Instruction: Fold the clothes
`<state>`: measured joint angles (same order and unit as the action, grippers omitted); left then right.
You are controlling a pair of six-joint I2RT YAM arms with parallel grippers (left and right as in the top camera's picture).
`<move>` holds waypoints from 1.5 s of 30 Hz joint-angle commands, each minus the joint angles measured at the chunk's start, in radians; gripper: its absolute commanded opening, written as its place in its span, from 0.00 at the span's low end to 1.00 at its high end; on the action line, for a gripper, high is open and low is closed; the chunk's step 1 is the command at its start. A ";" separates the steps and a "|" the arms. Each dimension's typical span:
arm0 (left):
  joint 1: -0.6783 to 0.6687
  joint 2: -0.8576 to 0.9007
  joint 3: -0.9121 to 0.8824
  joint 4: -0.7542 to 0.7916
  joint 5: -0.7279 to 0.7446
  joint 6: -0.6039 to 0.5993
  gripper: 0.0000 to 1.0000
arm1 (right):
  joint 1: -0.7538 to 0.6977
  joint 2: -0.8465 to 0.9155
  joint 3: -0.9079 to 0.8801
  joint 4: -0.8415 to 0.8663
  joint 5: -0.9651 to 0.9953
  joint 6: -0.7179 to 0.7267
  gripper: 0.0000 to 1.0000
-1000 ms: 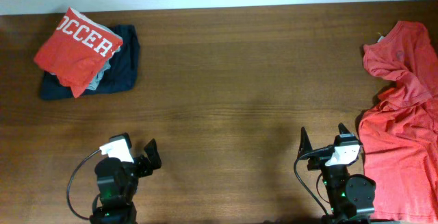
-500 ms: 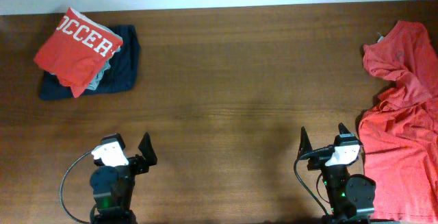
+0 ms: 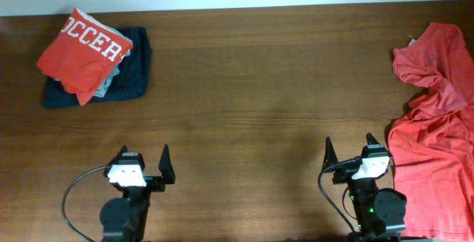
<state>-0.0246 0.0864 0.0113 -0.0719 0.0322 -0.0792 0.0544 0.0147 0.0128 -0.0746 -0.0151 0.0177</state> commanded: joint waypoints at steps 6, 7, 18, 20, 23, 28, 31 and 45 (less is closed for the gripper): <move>-0.020 -0.082 -0.002 -0.011 -0.022 0.138 0.99 | 0.003 -0.010 -0.007 -0.004 0.012 -0.006 0.98; -0.023 -0.082 -0.002 -0.011 -0.022 0.144 0.99 | 0.003 -0.010 -0.007 -0.004 0.012 -0.007 0.99; -0.032 -0.081 -0.002 -0.011 -0.021 0.148 0.99 | 0.003 -0.010 -0.007 -0.004 0.012 -0.007 0.99; -0.032 -0.081 -0.002 -0.011 -0.021 0.149 0.99 | 0.003 -0.010 -0.007 -0.004 0.012 -0.006 0.98; -0.032 -0.081 -0.002 -0.011 -0.022 0.149 0.99 | 0.003 -0.010 -0.007 -0.004 0.012 -0.006 0.99; -0.032 -0.081 -0.002 -0.011 -0.022 0.149 0.99 | 0.003 -0.010 -0.007 -0.004 0.012 -0.007 0.99; -0.032 -0.081 -0.002 -0.011 -0.022 0.148 0.99 | 0.003 -0.010 -0.007 -0.004 0.012 -0.007 0.98; -0.032 -0.081 -0.002 -0.011 -0.021 0.149 0.99 | 0.003 -0.010 -0.007 -0.004 0.012 -0.006 0.99</move>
<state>-0.0525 0.0158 0.0113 -0.0731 0.0238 0.0532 0.0544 0.0147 0.0128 -0.0746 -0.0151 0.0174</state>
